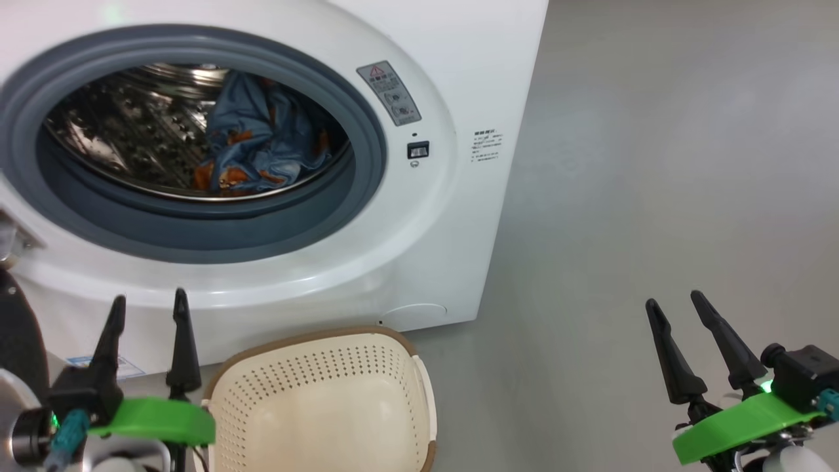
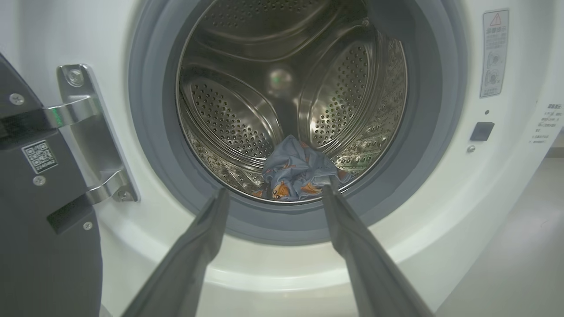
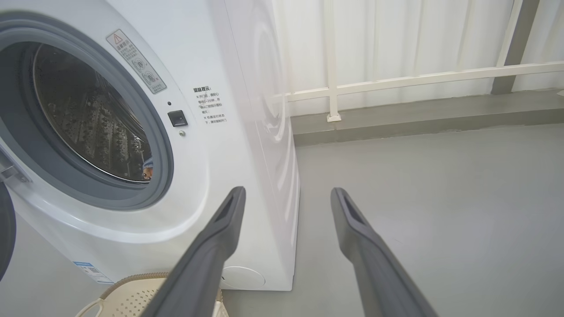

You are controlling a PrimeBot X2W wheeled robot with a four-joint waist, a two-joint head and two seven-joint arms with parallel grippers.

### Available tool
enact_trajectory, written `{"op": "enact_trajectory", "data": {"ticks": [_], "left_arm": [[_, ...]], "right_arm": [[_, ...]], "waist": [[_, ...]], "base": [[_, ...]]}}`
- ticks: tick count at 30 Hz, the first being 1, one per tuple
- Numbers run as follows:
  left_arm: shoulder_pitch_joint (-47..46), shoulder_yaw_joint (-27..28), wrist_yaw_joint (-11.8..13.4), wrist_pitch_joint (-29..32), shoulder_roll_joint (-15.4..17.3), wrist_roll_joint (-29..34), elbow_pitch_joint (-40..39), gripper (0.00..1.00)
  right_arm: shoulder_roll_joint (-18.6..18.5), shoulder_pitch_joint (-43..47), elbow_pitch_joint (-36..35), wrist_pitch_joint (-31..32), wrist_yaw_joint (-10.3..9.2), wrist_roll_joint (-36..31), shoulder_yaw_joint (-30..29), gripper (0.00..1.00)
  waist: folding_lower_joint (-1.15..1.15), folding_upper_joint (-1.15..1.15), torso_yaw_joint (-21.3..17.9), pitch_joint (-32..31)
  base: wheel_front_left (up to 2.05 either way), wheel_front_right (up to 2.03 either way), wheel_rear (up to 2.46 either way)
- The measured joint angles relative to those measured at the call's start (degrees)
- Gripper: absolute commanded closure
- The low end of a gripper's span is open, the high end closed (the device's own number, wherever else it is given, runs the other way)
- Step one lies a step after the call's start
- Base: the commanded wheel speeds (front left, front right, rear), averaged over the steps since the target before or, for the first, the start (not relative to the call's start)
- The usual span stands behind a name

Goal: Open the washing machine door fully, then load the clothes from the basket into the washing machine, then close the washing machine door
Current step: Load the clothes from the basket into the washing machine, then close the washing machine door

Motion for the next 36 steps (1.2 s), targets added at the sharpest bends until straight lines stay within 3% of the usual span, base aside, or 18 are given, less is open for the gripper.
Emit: {"op": "enact_trajectory", "data": {"ticks": [21, 36], "left_arm": [[10.35, 1.18, -0.08, 0.00, -0.09, -0.44, -5.92, 0.00], [10.51, 1.08, 0.04, 0.00, -0.11, -1.47, -6.30, 0.00]], "right_arm": [[-0.38, 3.12, 0.07, 0.00, 0.00, 0.00, -0.97, 0.00], [-0.36, 3.13, -0.02, 0.00, 0.00, 0.00, -0.98, 0.00]], "waist": [[0.00, 0.00, 1.69, -4.01], [0.01, 0.00, 1.44, -3.73]], "base": [[0.00, 0.00, 0.00], [-0.04, 0.04, 0.00]]}}
